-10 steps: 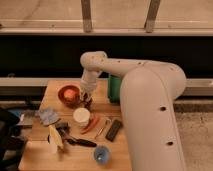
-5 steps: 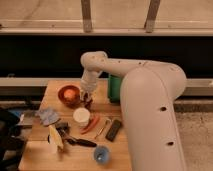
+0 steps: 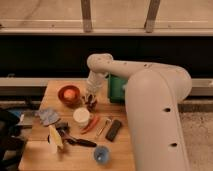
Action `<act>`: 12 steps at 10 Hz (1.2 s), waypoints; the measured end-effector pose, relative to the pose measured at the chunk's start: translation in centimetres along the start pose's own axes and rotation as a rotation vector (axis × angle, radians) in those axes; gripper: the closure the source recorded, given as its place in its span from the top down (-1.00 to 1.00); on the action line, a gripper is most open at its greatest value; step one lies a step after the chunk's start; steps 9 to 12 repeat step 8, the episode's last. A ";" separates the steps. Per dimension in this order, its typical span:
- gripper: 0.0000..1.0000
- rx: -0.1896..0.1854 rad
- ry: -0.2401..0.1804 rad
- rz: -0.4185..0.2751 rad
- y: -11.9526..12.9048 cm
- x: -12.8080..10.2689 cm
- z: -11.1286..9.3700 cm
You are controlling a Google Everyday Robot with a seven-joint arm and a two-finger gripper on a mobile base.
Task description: Place grapes in table surface
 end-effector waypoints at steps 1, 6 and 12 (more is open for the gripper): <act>-0.09 -0.001 -0.004 0.013 -0.4 -0.6 0.1; 0.60 -0.015 -0.024 -0.009 3.0 -4.2 0.4; 0.60 -0.013 -0.023 -0.005 2.6 -4.2 0.4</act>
